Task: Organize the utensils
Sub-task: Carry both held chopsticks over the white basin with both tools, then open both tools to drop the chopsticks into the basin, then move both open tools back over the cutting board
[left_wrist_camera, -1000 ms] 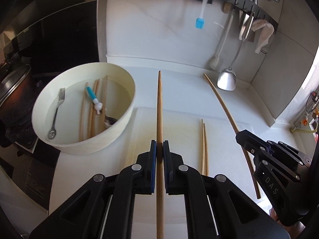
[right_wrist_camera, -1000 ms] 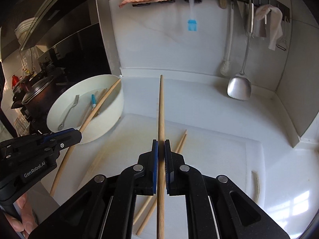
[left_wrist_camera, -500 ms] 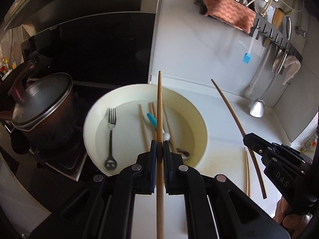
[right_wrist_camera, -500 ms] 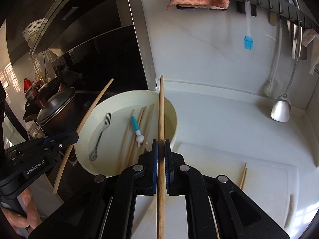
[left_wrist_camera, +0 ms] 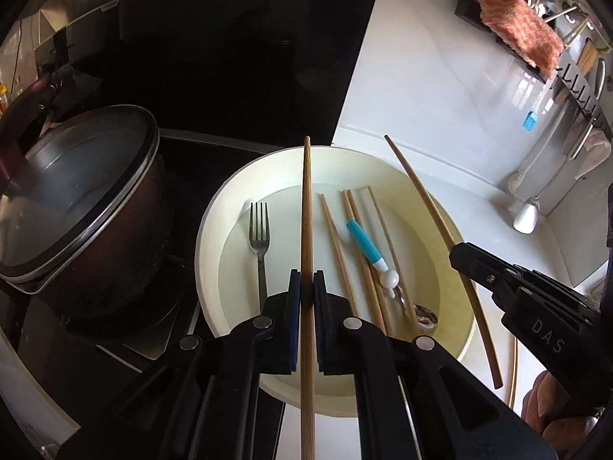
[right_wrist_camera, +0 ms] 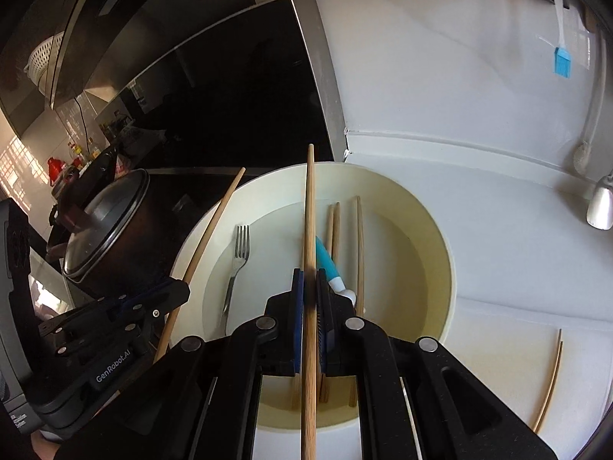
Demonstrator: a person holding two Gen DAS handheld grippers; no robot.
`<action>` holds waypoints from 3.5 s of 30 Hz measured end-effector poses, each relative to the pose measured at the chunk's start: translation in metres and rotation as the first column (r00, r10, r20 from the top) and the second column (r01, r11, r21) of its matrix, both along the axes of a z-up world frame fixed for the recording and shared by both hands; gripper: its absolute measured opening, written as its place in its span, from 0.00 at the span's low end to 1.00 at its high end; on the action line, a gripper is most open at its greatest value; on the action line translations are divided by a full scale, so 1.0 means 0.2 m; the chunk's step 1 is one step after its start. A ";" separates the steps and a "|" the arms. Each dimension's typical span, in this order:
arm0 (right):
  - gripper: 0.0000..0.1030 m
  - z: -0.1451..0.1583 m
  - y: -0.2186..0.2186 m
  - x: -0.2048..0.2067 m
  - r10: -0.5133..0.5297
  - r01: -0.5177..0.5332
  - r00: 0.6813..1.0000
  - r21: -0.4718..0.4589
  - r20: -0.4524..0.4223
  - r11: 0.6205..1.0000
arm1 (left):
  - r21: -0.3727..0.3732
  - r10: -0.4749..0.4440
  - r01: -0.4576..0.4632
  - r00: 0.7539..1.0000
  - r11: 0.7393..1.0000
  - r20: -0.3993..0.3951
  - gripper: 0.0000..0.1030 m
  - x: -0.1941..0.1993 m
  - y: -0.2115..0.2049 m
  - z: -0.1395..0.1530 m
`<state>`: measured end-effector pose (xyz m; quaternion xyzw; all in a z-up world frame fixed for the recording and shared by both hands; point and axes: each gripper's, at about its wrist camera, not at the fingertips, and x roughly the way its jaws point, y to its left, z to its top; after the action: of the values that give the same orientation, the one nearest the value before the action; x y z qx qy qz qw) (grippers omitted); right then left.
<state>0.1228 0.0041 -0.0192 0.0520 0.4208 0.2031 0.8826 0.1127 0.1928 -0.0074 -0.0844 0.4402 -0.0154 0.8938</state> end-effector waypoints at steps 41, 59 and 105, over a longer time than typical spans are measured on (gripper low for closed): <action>0.21 -0.21 0.01 0.21 0.021 -0.033 0.987 -0.073 -0.161 0.997 | 0.035 0.078 -0.075 0.992 0.997 -0.095 0.67 0.15 0.05 -0.15; 0.50 -0.08 -0.16 -0.11 -0.090 0.085 0.991 -0.049 -0.098 0.995 | -0.002 0.049 -0.049 0.994 0.999 -0.098 0.92 -0.02 0.08 -0.02; 0.54 -0.27 -1.60 -0.75 -0.324 0.326 0.944 0.024 -0.063 0.945 | 0.060 -0.033 0.034 0.999 0.998 -0.023 0.94 -0.59 -1.18 0.01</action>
<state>-0.0267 -0.3167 -0.0732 0.1413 0.4284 0.0606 0.8904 -0.0051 -0.0423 -0.0054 -0.0501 0.4518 -0.0159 0.8906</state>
